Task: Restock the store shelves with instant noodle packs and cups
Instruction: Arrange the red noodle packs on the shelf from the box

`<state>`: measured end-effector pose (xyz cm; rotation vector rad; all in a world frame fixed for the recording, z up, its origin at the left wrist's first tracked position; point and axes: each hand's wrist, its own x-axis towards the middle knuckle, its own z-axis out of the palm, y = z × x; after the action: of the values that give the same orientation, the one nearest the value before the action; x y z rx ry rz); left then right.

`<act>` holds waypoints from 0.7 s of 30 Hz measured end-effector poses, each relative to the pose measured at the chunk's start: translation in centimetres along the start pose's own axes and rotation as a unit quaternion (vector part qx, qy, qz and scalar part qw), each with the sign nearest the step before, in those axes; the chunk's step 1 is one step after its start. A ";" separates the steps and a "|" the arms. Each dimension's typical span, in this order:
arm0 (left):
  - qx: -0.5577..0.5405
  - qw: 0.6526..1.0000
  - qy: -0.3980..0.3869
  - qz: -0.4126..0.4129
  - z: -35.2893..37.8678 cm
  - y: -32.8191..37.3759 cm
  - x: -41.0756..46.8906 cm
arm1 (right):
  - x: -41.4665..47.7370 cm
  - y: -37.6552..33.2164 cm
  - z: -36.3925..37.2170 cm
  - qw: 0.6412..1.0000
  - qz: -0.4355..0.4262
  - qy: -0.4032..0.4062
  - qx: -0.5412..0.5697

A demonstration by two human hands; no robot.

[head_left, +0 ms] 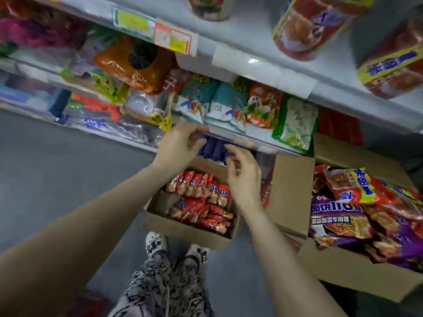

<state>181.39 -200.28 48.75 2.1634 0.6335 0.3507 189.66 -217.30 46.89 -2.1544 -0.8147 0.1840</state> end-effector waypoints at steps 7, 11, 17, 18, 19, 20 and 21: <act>-0.017 0.996 -0.050 -0.078 7.7 -9.3 -3.8 | -5.6 9.8 6.5 0.994 0.104 -0.020 -0.028; -0.012 0.987 -0.096 -0.132 12.9 -14.4 -6.1 | -8.5 16.2 10.0 0.986 0.155 -0.054 -0.031; -0.001 0.975 -0.139 -0.174 21.0 -22.8 -9.2 | -11.3 25.7 15.1 0.966 0.230 -0.097 -0.068; 0.000 0.973 -0.148 -0.179 22.1 -24.0 -9.5 | -11.6 27.2 15.9 0.962 0.242 -0.101 -0.073; 0.003 0.970 -0.155 -0.186 23.4 -25.3 -10.0 | -12.0 28.7 16.8 0.959 0.252 -0.103 -0.082; 0.005 0.968 -0.158 -0.195 24.6 -26.3 -10.3 | -12.3 30.2 17.6 0.955 0.259 -0.106 -0.094; 0.003 0.967 -0.158 -0.202 25.7 -27.4 -10.6 | -12.5 31.6 18.4 0.951 0.267 -0.112 -0.107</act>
<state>175.44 -208.37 11.02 1.9753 0.8650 -0.2106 188.35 -227.80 9.77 -2.5567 -0.3613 0.6534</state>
